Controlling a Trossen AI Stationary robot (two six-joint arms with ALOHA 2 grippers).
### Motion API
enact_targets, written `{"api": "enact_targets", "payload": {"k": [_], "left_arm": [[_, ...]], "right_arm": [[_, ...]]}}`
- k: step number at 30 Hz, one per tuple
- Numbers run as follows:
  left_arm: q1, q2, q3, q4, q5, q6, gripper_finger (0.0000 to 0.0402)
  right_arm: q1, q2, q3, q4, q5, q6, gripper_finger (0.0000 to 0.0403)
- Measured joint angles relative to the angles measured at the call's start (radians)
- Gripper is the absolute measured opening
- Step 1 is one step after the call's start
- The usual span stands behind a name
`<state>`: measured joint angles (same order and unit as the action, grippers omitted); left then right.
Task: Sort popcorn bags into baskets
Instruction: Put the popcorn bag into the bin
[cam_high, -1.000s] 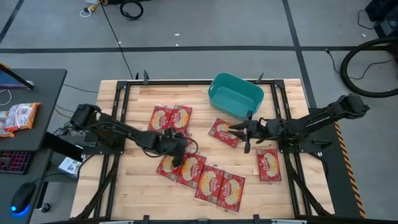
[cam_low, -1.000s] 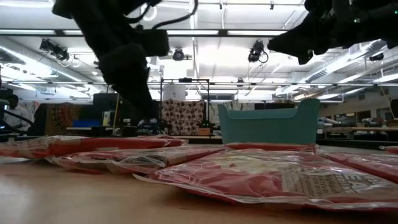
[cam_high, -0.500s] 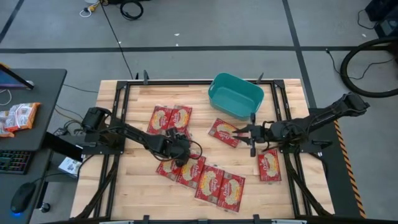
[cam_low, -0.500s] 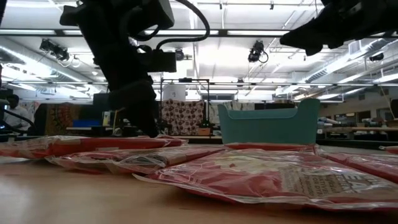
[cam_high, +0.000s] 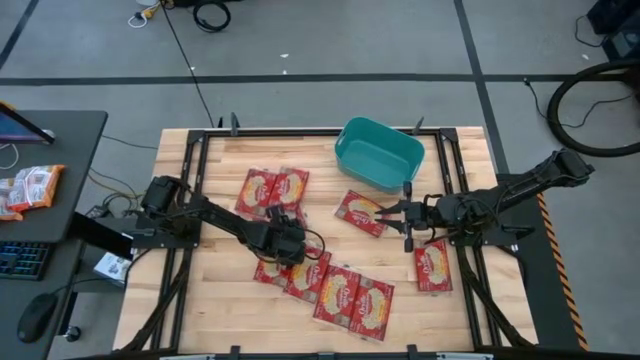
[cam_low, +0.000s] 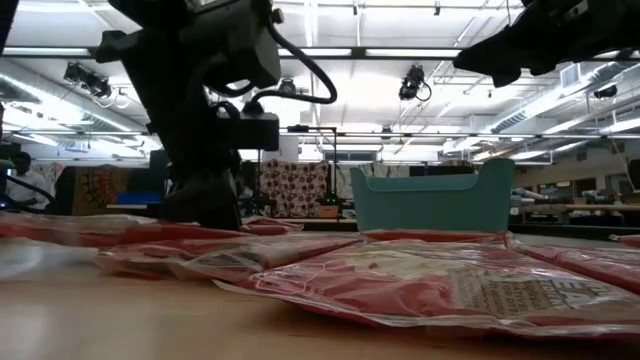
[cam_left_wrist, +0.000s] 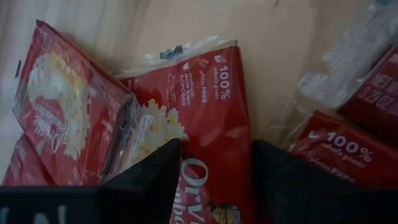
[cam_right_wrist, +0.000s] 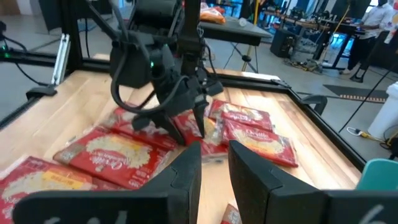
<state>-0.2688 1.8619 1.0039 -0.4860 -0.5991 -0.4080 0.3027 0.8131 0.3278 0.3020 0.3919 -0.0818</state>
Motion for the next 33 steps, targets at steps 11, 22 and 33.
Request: {"api": "enact_targets", "payload": {"k": [11,22,33], "left_arm": [[0.000,0.006,-0.001,-0.038,-0.015,0.038,0.0064],[0.014,-0.075,0.176,-0.250,0.189,0.054,0.0020],[0.058,-0.084,0.477,-0.316,0.112,0.391,0.0020]], "right_arm": [[0.003,0.004,0.000,0.010,-0.046,0.008,0.0086],[0.004,0.004,0.000,0.010,-0.046,0.011,0.0086],[0.030,-0.031,0.000,-0.005,-0.036,0.037,0.0086]]}}
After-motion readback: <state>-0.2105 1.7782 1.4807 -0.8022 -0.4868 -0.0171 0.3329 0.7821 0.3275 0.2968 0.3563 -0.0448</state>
